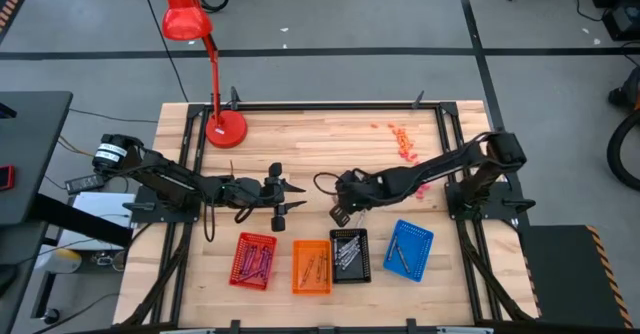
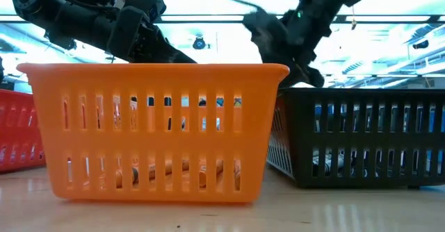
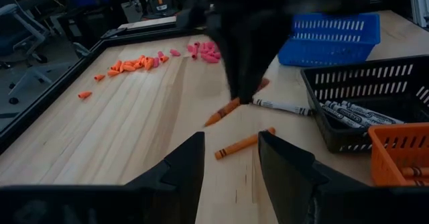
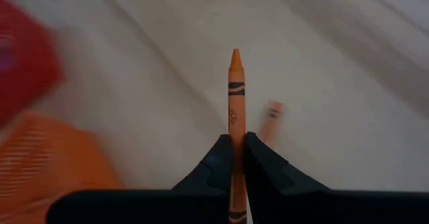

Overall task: Sort crayons
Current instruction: Put the orange crayon into the orange bin

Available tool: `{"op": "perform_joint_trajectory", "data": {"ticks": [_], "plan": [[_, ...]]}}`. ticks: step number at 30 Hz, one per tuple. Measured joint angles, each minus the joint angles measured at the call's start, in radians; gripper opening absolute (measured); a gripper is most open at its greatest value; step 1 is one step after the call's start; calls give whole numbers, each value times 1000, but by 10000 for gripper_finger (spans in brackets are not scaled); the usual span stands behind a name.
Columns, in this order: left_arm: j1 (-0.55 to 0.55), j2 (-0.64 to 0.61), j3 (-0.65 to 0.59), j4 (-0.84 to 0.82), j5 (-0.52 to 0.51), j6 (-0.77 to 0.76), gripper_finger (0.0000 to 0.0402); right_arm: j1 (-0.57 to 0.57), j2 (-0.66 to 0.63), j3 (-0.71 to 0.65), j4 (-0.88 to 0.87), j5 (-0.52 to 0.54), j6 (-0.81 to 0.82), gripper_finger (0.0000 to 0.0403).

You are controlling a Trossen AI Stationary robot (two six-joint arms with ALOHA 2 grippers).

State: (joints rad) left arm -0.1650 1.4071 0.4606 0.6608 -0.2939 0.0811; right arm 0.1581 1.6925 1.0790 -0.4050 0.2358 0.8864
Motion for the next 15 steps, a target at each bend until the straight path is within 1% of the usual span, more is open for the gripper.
{"op": "perform_joint_trajectory", "data": {"ticks": [6, 11, 15], "plan": [[0, 0, 0, 0, 0, 0, 153, 44, -7, 0, 172, -49, 45, 32], [0, 0, 0, 0, 0, 0, 153, 106, 19, 2, 290, -50, 119, 32], [0, 0, 0, -2, 0, 0, 153, 152, 29, 2, 324, -33, 192, 32]]}}
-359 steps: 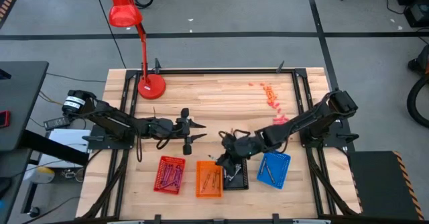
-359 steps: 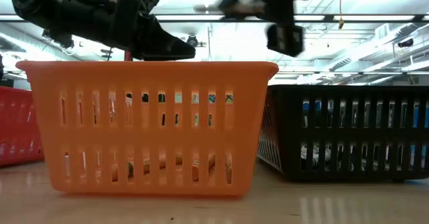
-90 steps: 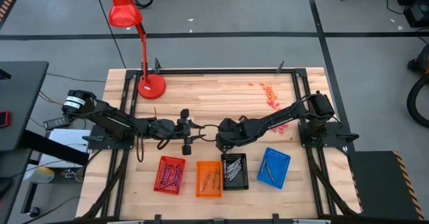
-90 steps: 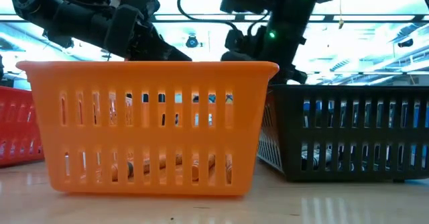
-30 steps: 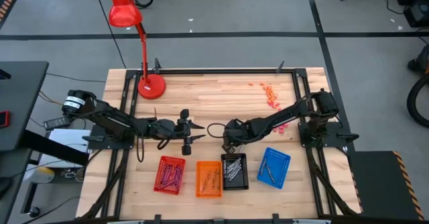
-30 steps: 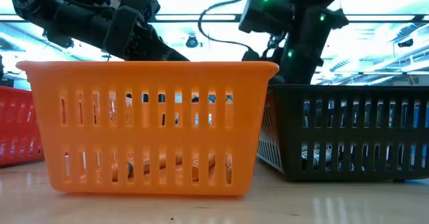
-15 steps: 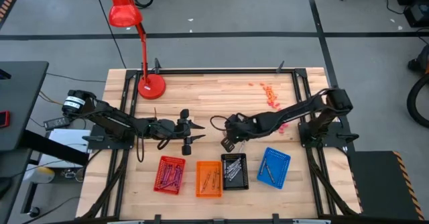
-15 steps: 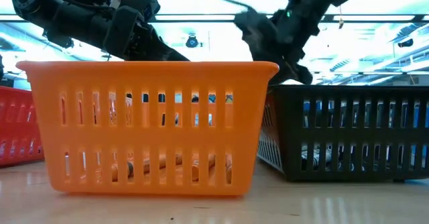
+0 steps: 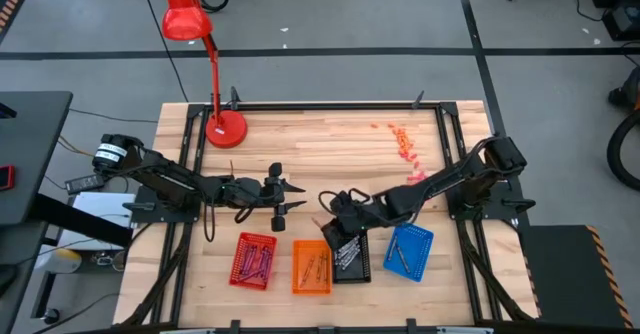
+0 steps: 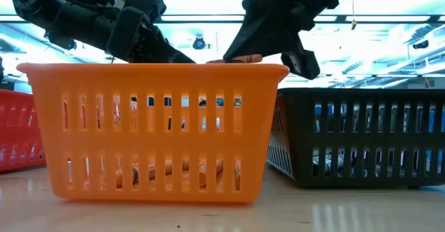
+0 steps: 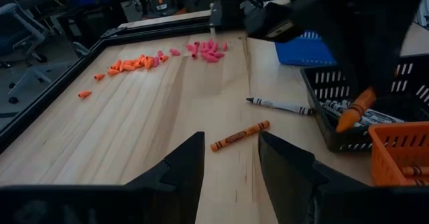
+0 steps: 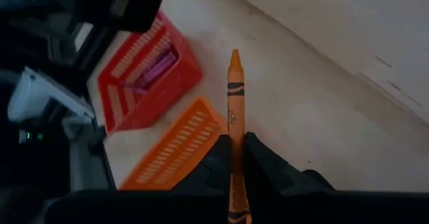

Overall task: Sort crayons
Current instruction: Put the orange crayon into the orange bin

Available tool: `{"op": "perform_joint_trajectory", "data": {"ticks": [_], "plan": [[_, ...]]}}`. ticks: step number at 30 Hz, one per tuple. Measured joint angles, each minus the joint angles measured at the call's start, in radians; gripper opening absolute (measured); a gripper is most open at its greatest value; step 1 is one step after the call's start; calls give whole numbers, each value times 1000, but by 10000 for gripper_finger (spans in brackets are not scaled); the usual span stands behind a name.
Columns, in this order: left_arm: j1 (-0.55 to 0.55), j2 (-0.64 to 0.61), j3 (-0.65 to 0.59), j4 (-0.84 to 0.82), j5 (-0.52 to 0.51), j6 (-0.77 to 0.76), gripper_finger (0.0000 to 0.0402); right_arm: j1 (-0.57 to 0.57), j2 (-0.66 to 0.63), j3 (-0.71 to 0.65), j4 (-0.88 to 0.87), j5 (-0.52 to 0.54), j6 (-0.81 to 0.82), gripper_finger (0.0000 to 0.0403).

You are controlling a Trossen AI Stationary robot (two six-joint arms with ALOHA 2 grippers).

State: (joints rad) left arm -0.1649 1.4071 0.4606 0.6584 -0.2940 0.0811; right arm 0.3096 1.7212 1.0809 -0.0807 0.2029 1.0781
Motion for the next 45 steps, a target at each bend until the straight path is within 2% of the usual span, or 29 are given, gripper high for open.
{"op": "perform_joint_trajectory", "data": {"ticks": [4, 11, 17, 21, 28, 37, 45], "plan": [[0, 0, 0, 0, 0, 0, 153, 47, 8, 0, 9, 70, 71, 32], [0, 0, 0, 3, 0, -10, 153, 116, 12, 0, 20, 117, 135, 32], [0, 0, 0, 4, 0, -10, 153, 150, 28, 2, 45, 128, 161, 32], [0, 0, 0, 12, 0, -10, 153, 156, 91, 52, 37, 113, 168, 32], [0, 0, 0, 17, 0, -28, 153, 177, 211, 221, -30, 95, 161, 32], [0, 0, 0, 14, 0, -54, 153, 214, 387, 534, -410, 170, 234, 32], [0, 0, 0, 2, 0, -56, 153, 214, 514, 710, -551, 152, 256, 32]]}}
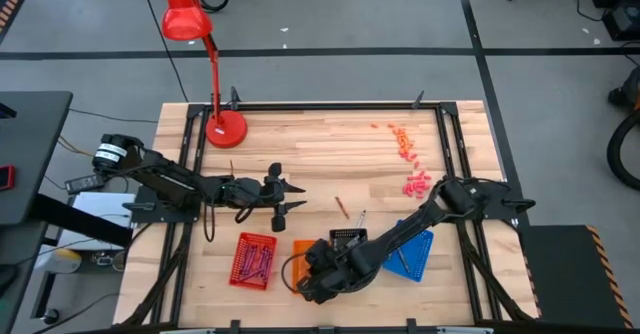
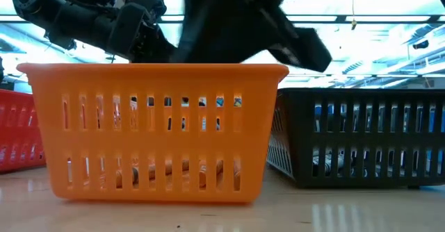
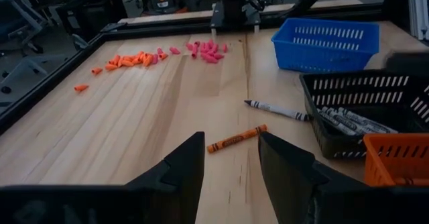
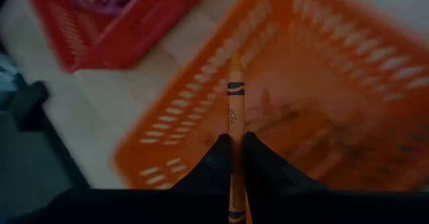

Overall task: Sort crayons
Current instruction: Put the orange crayon into the orange bin

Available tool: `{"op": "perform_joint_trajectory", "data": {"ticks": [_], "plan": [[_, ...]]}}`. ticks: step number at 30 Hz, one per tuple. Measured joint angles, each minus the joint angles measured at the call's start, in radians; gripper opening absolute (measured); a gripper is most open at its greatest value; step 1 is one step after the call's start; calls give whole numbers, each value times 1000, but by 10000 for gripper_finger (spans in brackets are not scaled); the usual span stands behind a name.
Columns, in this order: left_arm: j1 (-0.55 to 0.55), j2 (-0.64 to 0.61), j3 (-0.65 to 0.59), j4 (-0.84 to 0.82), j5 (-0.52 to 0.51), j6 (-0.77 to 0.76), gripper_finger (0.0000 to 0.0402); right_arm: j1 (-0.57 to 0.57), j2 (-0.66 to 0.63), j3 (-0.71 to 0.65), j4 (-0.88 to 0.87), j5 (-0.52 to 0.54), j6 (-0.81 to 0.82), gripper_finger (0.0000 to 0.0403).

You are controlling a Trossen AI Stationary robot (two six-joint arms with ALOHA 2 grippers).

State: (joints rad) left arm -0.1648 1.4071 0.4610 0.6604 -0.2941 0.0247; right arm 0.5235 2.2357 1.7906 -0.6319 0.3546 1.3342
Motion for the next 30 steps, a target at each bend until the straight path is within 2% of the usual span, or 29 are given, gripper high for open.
{"op": "perform_joint_trajectory", "data": {"ticks": [3, 13, 16, 23, 30], "plan": [[0, 0, -1, -2, 0, -11, 153, 0, 9, 9, -7, -27, -2, 39], [0, 0, 0, -7, 0, -15, 153, 0, 1, 10, -58, -20, -2, 95], [0, 0, 0, -7, 0, -15, 153, -6, -16, 8, -104, -25, -23, 97], [0, 0, 0, -8, 0, -19, 153, -29, -95, 9, -255, 65, -111, 93], [0, 0, 0, -12, 0, -21, 153, -89, -121, 7, -319, 67, -242, 93]]}}
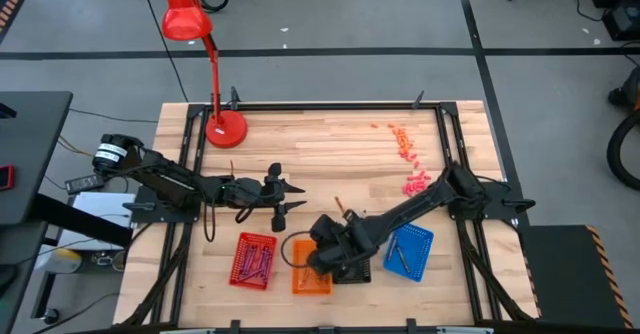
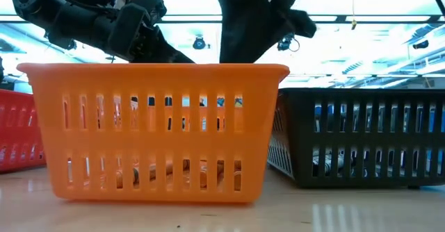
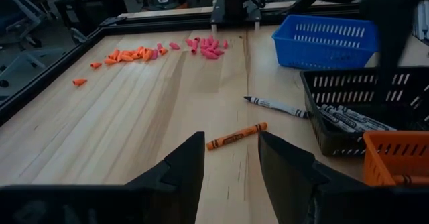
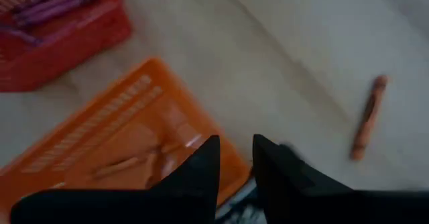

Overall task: Sort crayons
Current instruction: Put the orange crayon into the orange bin

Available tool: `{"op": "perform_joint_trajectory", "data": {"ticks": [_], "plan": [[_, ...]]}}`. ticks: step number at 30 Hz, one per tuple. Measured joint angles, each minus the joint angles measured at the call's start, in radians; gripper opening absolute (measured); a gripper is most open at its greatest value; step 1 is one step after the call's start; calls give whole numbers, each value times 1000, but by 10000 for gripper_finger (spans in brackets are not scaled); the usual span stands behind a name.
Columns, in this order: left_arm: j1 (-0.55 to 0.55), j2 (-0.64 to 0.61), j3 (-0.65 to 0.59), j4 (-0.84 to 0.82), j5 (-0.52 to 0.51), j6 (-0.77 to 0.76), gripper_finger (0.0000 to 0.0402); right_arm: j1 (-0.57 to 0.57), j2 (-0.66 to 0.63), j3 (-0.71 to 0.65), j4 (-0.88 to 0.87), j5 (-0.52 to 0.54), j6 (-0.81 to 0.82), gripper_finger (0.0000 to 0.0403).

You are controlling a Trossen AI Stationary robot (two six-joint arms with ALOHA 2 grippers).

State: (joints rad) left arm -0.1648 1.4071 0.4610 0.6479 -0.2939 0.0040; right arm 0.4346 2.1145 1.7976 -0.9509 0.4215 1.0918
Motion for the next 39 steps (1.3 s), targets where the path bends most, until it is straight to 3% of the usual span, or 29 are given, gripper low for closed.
{"op": "perform_joint_trajectory", "data": {"ticks": [13, 23, 32, 39], "plan": [[0, 0, 0, -1, 0, 0, 153, -149, -3, -73, -89, 0, -148, 93], [0, 0, 0, -1, 0, -1, 153, -290, -1, -181, -73, -138, -248, 94], [0, 0, 0, -18, -3, -3, 153, -346, -1, -236, -4, -283, -335, 109], [0, 0, -1, -20, -3, -3, 153, -366, -1, -237, -5, -294, -356, 115]]}}
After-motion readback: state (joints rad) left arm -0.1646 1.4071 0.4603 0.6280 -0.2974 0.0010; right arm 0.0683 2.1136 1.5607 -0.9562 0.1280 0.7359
